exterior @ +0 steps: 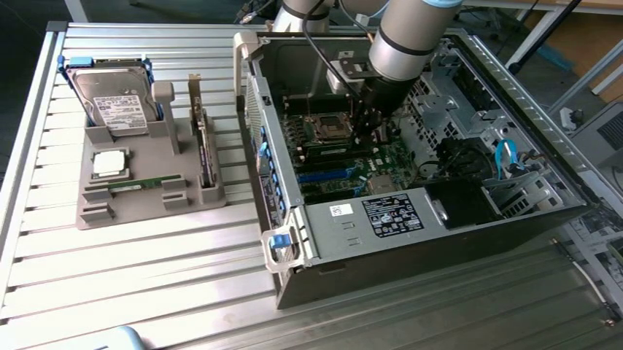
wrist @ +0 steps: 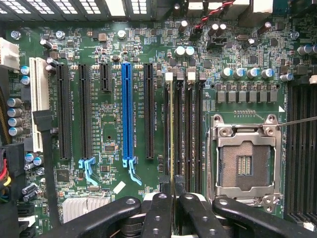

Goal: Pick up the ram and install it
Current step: 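Insert the ram into the slot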

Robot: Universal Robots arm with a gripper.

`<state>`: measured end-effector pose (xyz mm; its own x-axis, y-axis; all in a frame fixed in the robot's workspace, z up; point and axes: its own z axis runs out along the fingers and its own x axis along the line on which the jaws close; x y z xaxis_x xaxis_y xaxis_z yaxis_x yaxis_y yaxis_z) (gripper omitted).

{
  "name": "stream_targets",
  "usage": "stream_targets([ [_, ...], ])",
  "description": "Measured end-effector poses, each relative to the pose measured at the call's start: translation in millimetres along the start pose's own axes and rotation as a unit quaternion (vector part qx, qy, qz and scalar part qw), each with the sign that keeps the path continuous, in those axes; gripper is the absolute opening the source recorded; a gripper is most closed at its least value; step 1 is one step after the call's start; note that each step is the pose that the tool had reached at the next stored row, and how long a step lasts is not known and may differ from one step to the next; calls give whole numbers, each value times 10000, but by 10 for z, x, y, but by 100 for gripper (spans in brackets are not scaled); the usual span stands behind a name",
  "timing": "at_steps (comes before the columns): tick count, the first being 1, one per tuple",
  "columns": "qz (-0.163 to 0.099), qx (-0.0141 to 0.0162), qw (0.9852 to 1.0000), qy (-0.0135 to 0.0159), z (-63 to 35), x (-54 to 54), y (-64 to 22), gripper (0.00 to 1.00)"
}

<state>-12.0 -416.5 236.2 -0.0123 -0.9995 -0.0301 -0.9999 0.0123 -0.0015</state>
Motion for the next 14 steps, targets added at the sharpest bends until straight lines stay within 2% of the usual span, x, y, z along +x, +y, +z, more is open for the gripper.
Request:
stream_targets([
  [14, -1, 12, 10000, -1, 5, 0, 11, 12],
])
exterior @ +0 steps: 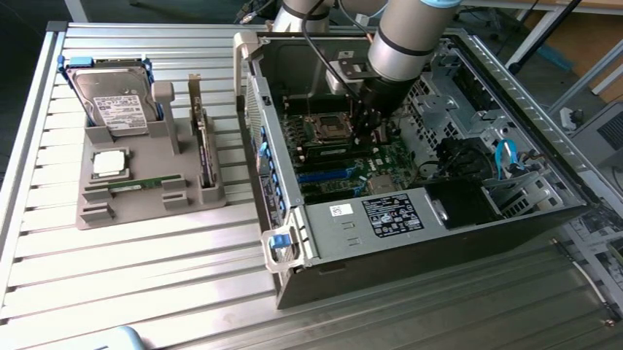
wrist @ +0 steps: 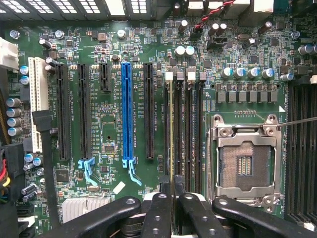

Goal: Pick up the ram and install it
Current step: 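Insert the ram into the slot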

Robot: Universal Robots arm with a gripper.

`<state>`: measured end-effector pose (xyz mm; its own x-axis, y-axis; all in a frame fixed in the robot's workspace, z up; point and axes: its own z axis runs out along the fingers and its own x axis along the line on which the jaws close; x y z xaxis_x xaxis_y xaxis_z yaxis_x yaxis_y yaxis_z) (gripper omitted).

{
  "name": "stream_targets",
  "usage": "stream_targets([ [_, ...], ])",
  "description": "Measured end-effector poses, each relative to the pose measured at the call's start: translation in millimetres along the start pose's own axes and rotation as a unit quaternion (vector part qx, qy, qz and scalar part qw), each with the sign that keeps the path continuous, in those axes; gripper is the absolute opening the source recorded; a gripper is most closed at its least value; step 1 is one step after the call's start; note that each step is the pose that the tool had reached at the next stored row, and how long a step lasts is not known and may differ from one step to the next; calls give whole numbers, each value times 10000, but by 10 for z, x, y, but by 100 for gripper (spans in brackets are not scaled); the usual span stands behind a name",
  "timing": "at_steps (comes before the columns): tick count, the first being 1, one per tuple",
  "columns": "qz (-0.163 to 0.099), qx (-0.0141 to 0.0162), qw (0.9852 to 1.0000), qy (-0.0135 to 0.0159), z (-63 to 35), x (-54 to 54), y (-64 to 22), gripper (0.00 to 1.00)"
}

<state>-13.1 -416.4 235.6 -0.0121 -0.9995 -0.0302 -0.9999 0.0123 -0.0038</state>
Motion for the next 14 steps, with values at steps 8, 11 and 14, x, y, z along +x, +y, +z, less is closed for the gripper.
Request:
stream_targets([
  [8, 0, 21, 10000, 0, 14, 1, 4, 12],
  [11, -1, 27, 10000, 0, 17, 1, 7, 12],
  [14, -1, 27, 10000, 0, 3, 1, 8, 12],
])
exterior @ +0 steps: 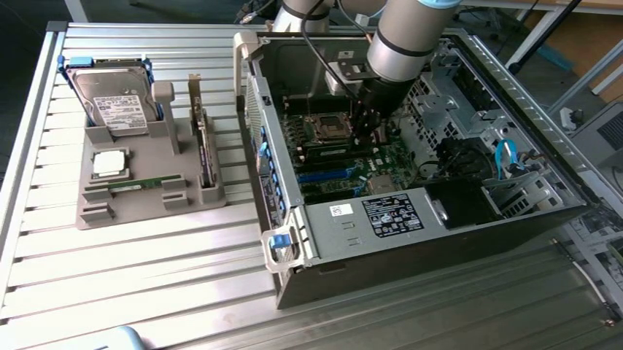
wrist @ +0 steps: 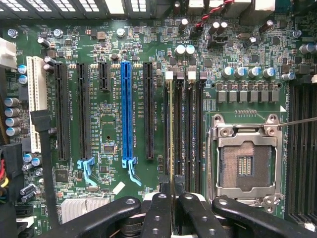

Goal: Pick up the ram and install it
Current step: 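Insert the ram into the slot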

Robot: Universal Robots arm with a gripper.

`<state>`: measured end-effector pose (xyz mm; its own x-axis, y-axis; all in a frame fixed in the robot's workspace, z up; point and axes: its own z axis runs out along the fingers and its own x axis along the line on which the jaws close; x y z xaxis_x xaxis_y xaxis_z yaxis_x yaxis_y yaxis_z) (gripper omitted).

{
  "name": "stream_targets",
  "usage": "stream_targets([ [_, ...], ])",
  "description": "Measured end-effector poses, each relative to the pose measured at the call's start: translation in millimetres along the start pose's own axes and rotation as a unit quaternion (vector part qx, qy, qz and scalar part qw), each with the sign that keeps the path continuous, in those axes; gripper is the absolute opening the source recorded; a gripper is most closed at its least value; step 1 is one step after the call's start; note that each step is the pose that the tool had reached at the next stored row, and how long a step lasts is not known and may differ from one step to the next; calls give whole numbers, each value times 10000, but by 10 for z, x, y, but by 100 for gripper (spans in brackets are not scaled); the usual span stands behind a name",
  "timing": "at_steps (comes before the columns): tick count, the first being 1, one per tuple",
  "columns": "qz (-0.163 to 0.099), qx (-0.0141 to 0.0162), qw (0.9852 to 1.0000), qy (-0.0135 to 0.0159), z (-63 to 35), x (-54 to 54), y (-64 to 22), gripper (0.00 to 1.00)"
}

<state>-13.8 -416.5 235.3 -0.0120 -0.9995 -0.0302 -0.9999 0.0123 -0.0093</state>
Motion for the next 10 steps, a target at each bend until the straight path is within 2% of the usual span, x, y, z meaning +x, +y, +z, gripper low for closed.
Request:
stream_targets([
  [10, 0, 0, 10000, 1, -8, 0, 0, 12],
])
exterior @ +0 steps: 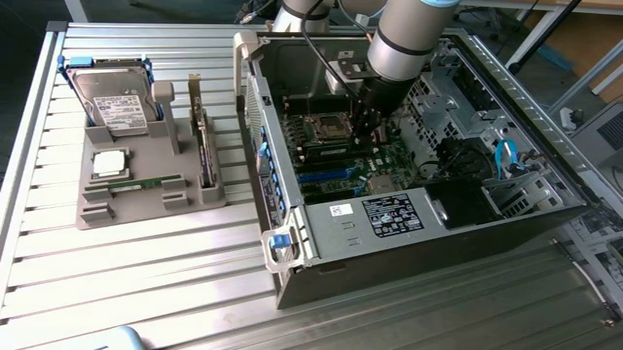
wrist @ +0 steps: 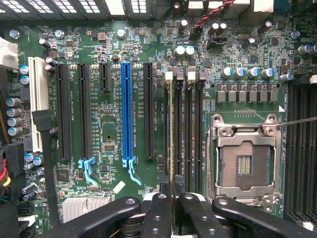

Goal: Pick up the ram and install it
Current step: 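Insert the ram into the slot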

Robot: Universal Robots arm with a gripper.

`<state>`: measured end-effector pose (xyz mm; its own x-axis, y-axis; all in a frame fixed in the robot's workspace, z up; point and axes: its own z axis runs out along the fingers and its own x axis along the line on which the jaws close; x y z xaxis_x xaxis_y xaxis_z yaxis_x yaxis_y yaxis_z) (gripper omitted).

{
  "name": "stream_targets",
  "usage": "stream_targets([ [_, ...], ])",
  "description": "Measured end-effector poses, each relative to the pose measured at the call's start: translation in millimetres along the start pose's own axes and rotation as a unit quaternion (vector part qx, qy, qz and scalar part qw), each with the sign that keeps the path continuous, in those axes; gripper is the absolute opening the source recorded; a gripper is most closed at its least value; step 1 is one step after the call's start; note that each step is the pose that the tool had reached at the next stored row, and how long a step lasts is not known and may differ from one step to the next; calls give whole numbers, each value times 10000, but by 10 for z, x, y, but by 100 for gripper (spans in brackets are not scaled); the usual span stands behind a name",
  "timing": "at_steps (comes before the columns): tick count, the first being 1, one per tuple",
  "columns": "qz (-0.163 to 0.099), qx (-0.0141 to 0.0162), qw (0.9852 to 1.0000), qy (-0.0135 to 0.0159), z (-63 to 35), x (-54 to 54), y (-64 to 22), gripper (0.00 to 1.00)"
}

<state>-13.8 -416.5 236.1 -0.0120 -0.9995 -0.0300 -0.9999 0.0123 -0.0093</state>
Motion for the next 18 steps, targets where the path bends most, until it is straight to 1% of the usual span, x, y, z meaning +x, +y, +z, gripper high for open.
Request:
stream_targets([
  [10, 0, 0, 10000, -1, 51, 1, 0, 12],
  [18, 0, 0, 10000, -1, 65, 2, 1, 12],
])
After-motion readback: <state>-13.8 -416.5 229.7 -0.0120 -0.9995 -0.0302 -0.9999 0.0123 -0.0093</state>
